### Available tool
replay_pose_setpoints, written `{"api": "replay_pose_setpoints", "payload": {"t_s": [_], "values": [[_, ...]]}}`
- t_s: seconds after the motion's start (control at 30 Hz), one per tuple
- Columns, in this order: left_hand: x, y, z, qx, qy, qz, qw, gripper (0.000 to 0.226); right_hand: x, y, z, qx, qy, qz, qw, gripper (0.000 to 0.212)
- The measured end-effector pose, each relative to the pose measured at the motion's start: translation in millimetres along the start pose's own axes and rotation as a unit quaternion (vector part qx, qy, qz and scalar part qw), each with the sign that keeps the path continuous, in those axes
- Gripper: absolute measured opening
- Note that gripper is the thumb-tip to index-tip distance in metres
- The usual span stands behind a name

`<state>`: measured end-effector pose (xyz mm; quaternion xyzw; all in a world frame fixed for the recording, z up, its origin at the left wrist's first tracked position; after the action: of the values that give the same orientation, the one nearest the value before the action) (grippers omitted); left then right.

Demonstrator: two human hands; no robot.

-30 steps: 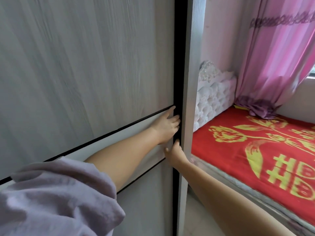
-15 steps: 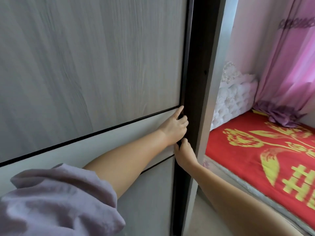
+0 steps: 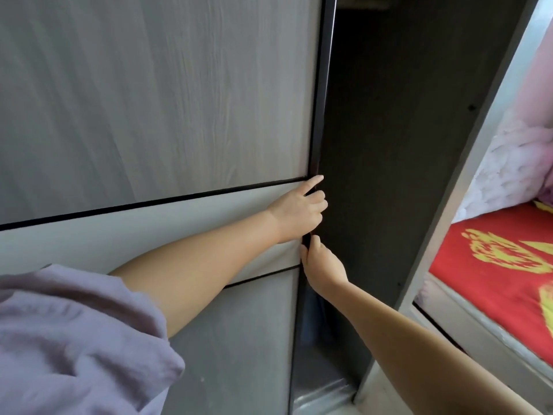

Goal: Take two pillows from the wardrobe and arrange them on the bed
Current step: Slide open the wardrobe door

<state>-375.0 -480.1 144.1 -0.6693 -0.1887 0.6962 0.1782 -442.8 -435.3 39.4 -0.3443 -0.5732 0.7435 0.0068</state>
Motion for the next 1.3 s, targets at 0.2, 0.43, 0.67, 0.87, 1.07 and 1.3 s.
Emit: {"api": "replay_pose_setpoints", "payload": {"t_s": [0.2, 0.43, 0.67, 0.87, 1.07, 1.3], "values": [[-1.9, 9.2, -95.9, -0.032, 0.000, 0.057, 0.998, 0.011, -60.5, 46.5, -21.8, -0.022, -0.097, -0.054, 0.994, 0.034], [-10.8, 13.7, -198.6, -0.080, -0.027, 0.046, 0.995, 0.016, -136.6, 83.3, -47.8, -0.063, -0.209, -0.071, 0.973, 0.036], [-11.6, 5.6, -282.9, -0.124, -0.067, 0.040, 0.989, 0.020, -211.1, 117.6, -80.5, -0.057, -0.303, -0.110, 0.945, 0.040], [-8.8, 7.1, -340.8, -0.147, -0.113, 0.036, 0.982, 0.031, -264.7, 140.3, -105.9, -0.083, -0.335, -0.100, 0.933, 0.041], [-10.1, 8.5, -382.2, -0.184, -0.161, 0.052, 0.968, 0.019, -303.3, 160.3, -124.2, -0.080, -0.360, -0.107, 0.923, 0.045], [-7.2, 12.4, -393.7, -0.183, -0.184, 0.046, 0.965, 0.019, -309.8, 167.7, -126.3, -0.080, -0.354, -0.128, 0.923, 0.044]]}}
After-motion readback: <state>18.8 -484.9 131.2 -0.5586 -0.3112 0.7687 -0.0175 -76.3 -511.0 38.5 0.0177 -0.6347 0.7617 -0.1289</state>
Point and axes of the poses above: each hand's wrist, its own z-axis towards the middle knuckle, its own y-axis out of the palm, x = y × z, the point moved 3 cm from there along z, towards the middle knuckle, and after that the axes turned 5 degrees about y, right-handed, at the moved point
